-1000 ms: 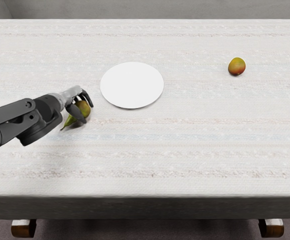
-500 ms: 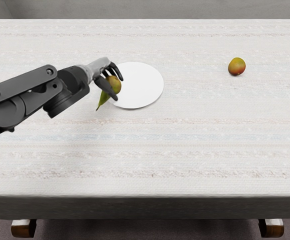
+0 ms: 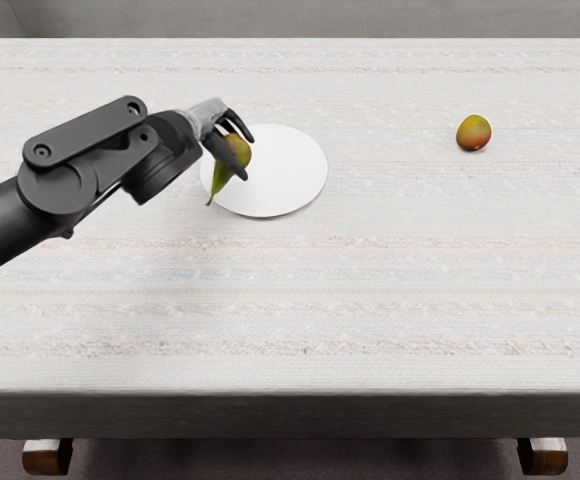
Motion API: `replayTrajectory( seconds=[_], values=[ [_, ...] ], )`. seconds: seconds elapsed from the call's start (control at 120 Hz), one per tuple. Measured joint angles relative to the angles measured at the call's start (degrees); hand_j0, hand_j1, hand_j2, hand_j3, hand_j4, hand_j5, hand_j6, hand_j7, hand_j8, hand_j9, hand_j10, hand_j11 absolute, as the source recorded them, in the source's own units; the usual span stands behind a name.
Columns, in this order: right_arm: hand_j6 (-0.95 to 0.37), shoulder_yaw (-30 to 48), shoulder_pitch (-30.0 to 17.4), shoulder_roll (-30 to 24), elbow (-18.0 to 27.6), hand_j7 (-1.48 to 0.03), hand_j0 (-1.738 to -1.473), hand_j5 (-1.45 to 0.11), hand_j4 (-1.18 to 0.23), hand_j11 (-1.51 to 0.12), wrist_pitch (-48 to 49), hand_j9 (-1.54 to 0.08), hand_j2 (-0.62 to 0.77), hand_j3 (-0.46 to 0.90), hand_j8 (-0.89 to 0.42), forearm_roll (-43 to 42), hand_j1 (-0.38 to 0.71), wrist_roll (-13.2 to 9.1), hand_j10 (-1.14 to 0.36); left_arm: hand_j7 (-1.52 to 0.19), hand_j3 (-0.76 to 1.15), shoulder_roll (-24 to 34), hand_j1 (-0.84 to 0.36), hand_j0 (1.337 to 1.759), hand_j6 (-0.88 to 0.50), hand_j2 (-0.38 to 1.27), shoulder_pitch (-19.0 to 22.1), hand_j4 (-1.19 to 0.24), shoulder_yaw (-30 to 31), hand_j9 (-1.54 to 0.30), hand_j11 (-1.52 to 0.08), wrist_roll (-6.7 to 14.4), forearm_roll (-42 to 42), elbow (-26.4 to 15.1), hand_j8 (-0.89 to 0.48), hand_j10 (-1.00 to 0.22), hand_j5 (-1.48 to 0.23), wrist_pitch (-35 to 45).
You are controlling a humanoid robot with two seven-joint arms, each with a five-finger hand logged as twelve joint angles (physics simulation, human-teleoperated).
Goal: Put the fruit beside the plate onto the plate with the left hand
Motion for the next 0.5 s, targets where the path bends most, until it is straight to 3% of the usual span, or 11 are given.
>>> replayTrajectory(
  seconds=[0.208,0.358,0.5],
  values=[
    [0.00,0.0,0.0,0.0,0.0,0.00,-1.658,0.00,0.00,0.00,0.0,0.00,0.00,0.00,0.00,0.0,-0.35,0.0,0.00,-0.92,0.00,-1.6,-0.27,1.653,-0.46,0.39,-0.9,-0.69,0.0,-0.92,-0.92,0.0,-0.2,0.6,-0.43,-0.65,-0.89,0.0],
    [0.00,0.0,0.0,0.0,0.0,0.00,-1.658,0.00,0.00,0.00,0.0,0.00,0.00,0.00,0.00,0.0,-0.35,0.0,0.00,-0.56,0.00,-1.6,-0.06,1.656,-0.31,0.21,-1.9,-0.42,0.0,-0.56,-0.56,0.0,-0.2,0.7,-0.30,-0.41,-0.55,0.1],
    [0.00,0.0,0.0,0.0,0.0,0.00,-1.658,0.00,0.00,0.00,0.0,0.00,0.00,0.00,0.00,0.0,-0.35,0.0,0.00,-0.35,0.00,-2.5,0.08,1.657,-0.21,0.12,-3.0,-0.27,-0.2,-0.35,-0.35,0.0,-0.3,1.8,-0.20,-0.26,-0.34,0.2]
  ],
)
